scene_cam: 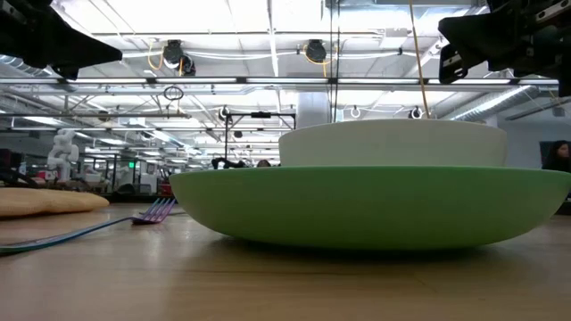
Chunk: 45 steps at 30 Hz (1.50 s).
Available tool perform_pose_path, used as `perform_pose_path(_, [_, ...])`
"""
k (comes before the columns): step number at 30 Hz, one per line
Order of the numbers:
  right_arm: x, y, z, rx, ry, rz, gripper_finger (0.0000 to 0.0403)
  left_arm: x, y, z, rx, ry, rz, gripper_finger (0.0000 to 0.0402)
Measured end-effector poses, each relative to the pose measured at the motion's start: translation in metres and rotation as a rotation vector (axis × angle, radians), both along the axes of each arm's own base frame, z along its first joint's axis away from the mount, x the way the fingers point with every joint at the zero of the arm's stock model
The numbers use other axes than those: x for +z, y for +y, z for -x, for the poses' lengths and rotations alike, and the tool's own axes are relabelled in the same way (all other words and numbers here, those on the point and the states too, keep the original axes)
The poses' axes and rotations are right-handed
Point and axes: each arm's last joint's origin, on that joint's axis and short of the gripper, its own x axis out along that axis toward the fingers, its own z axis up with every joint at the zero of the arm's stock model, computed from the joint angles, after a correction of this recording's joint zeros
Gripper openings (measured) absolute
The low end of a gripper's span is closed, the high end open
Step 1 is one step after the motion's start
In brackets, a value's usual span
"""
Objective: Set table place
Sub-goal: Adjust the violet fork and white bowl
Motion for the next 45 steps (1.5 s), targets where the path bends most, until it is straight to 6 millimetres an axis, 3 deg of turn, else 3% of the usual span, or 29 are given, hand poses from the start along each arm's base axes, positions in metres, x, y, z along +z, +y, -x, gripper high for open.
perform_pose_path(6, [-0.003,0.000,-0.002,-0.004,0.021,0.001,0.0000,0.000,0.000,0.000,0.002,-0.009,0.030,0.0010])
perform_pose_path(9, [-0.002,-0.003,-0.007,-0.107,0.033,-0.060,0.0000,0.000,0.000,0.000,0.001,-0.009,0.028,0.0010])
perform_pose_path(14, [0.011,0.000,-0.025,-0.102,0.113,-0.066,0.0000,0.000,-0.001,0.000,-0.023,0.016,-0.053,0.0010])
perform_pose_path(19, [0.029,0.010,-0.045,-0.070,0.134,0.025,0.0000,0.002,-0.006,-0.001,-0.229,0.032,-0.175,0.0010])
perform_pose_path(22, [0.040,0.012,-0.050,-0.061,0.110,0.040,0.0000,0.010,-0.006,-0.002,-0.217,-0.032,-0.177,0.0010])
perform_pose_path(25, [0.042,0.001,-0.051,-0.160,0.127,-0.009,0.0000,0.016,-0.001,-0.004,-0.170,-0.073,-0.184,0.0010])
perform_pose_path(30, [0.043,-0.019,-0.049,-0.137,0.113,-0.042,0.0000,0.016,0.007,-0.003,-0.141,-0.095,-0.183,0.0010])
perform_pose_path(35, [0.038,-0.020,-0.033,-0.146,0.044,0.017,0.0000,0.006,0.016,0.003,-0.062,-0.162,-0.182,0.0010])
perform_pose_path(45, [0.004,-0.023,-0.009,-0.187,0.033,0.106,0.0000,-0.026,0.026,0.011,0.068,-0.108,-0.126,0.0010])
